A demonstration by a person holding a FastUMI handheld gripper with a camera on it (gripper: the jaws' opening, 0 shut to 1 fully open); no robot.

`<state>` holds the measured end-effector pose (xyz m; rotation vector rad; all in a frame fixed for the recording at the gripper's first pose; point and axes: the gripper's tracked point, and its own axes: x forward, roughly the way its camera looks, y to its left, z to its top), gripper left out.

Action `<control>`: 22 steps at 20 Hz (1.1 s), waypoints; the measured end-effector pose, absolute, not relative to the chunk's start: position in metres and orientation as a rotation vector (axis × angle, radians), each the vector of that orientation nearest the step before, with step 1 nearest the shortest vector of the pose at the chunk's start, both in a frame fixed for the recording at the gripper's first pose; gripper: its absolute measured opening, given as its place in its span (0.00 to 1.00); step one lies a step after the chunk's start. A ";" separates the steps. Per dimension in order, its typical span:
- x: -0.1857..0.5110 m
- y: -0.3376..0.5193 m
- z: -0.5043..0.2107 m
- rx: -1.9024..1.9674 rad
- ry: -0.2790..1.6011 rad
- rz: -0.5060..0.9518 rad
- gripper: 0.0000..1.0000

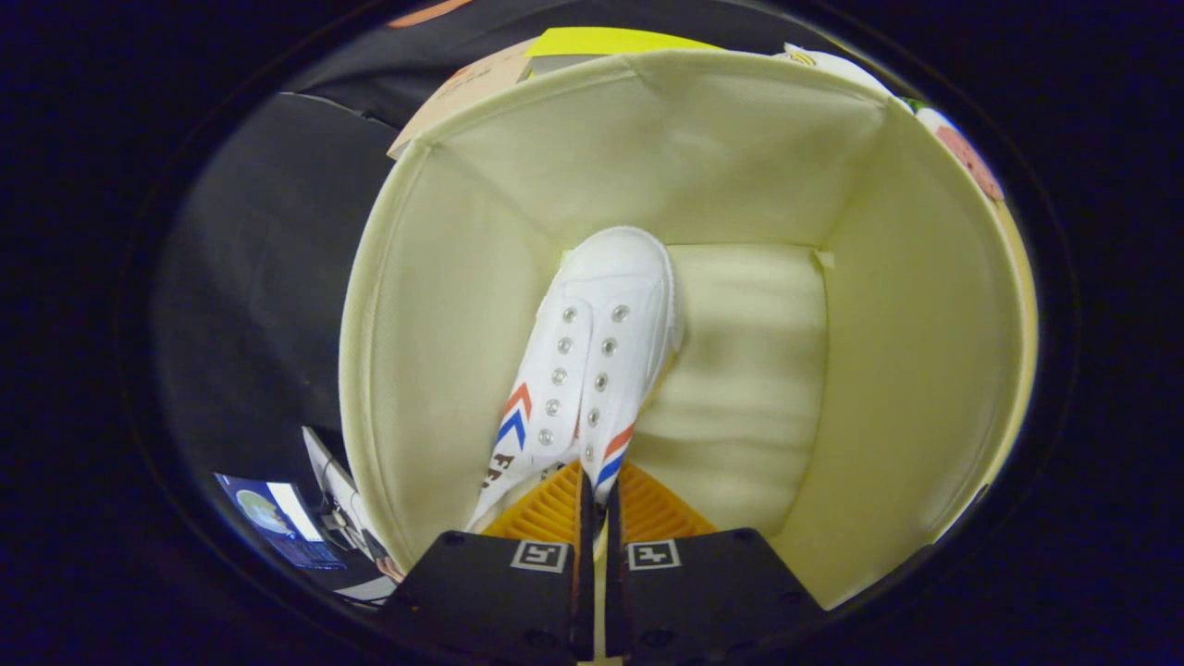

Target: Open the storage box then place both shoes into the box .Put the left shoe in first, then the right shoe, with the right side of both shoes facing outward in a uniform manner.

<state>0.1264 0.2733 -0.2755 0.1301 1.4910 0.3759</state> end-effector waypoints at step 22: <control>0.128 0.097 -0.163 0.179 1.261 0.441 1.00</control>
